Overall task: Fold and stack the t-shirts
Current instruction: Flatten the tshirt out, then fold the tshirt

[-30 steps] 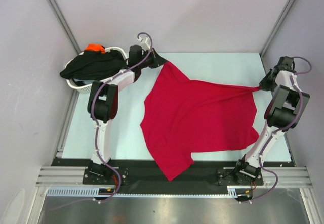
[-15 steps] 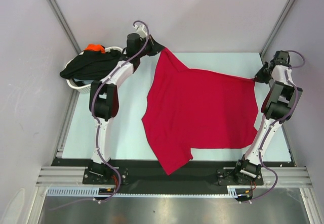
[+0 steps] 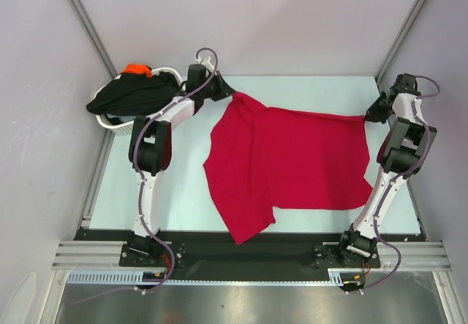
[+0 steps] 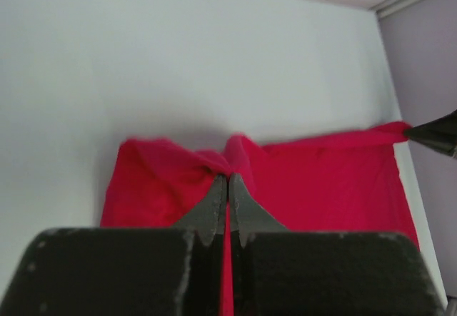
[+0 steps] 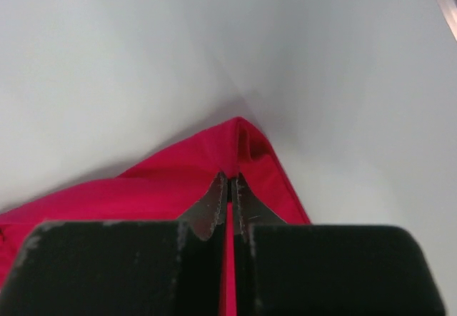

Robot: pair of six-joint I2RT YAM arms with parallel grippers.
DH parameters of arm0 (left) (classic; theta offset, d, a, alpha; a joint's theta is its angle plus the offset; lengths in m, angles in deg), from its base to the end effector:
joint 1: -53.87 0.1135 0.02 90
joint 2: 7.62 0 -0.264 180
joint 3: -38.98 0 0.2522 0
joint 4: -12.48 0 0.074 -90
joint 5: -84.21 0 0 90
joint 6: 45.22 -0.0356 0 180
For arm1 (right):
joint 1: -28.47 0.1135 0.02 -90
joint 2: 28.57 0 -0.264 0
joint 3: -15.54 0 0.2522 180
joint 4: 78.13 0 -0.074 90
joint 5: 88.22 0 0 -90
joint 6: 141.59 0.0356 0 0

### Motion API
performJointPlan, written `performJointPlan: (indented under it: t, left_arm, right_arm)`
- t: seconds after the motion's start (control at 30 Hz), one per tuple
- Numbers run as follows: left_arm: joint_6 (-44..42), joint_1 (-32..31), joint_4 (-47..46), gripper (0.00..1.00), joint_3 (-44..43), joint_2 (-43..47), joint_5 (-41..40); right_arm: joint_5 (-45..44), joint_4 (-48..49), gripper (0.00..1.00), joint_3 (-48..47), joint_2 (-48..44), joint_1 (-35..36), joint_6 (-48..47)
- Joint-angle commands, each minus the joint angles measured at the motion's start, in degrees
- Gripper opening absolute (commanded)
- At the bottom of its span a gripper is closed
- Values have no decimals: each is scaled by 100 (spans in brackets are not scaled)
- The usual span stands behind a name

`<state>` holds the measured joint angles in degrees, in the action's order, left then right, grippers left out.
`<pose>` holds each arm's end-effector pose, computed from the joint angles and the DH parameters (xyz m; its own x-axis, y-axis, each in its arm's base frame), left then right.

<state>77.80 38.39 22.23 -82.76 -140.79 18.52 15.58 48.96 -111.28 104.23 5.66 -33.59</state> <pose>0.5233 -0.1601 0.2176 -0.6261 -0.3419 -0.7008 0.3244 0.7031 -0.6328 0.4700 -0.1885 0.1880 -0.6694 0.6071 -0.4283 0.4939 0.7942 0.3539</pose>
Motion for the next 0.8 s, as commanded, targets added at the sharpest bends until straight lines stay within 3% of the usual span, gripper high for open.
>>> performJointPlan:
  t: [0.0,0.37,0.77]
  left_arm:
    - [170,-121,102,0,530,983,-199]
    - [232,-60,612,0,2710,2847,29]
    - [127,37,1095,0,3670,3473,477]
  right_arm:
    - [-1,-128,0,238,-631,-162,204]
    - [-106,-777,0,117,-861,-259,28]
    - [-255,-901,1,503,-1036,-259,-244]
